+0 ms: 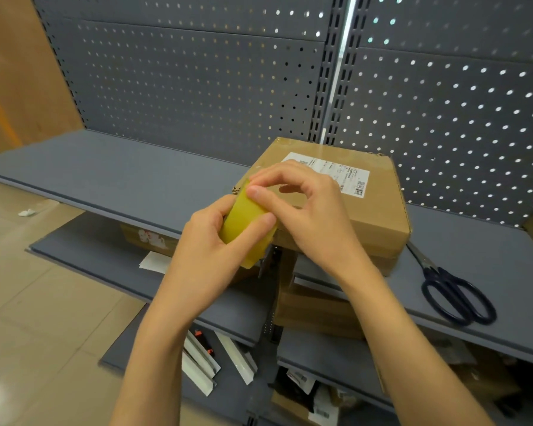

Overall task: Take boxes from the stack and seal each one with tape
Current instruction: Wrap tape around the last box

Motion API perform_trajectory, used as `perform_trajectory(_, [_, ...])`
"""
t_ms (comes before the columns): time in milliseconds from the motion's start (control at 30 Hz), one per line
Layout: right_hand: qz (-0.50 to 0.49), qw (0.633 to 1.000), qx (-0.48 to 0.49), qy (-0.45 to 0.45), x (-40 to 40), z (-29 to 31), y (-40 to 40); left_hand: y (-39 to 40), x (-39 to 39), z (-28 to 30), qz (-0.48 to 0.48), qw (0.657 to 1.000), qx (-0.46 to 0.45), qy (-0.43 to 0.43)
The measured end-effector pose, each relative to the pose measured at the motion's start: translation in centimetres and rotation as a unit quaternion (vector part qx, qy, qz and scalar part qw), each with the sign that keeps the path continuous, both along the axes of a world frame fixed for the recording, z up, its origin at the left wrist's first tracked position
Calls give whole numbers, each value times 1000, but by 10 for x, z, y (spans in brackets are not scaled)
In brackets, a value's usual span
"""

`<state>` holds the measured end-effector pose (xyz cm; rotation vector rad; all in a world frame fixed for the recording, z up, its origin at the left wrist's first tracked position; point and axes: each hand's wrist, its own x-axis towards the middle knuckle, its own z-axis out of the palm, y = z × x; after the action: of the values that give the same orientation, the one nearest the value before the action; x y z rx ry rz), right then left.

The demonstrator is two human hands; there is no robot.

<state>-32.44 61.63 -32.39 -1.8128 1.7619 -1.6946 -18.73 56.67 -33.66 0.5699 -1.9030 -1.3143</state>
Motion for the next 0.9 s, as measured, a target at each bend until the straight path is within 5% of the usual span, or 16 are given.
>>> perform_trajectory(133, [-24,999,5,-45,-2,-3,-11,-10,12,3,-85,993,77,9])
perform_trajectory(433, [-80,994,-73,-7,15,12,-25,-31,5,1,7,993,120,13])
perform_trajectory(533, [-79,994,-55,43,18,12,-31,-32,9,-3,15,990,136,-10])
perform_trajectory(733, [-57,994,15,-96,-9,17,-40,-29,17,1,-105,979,173,0])
perform_trajectory(900, [-69,996,27,-42,-12,7,-41,-26,16,0,-97,973,209,6])
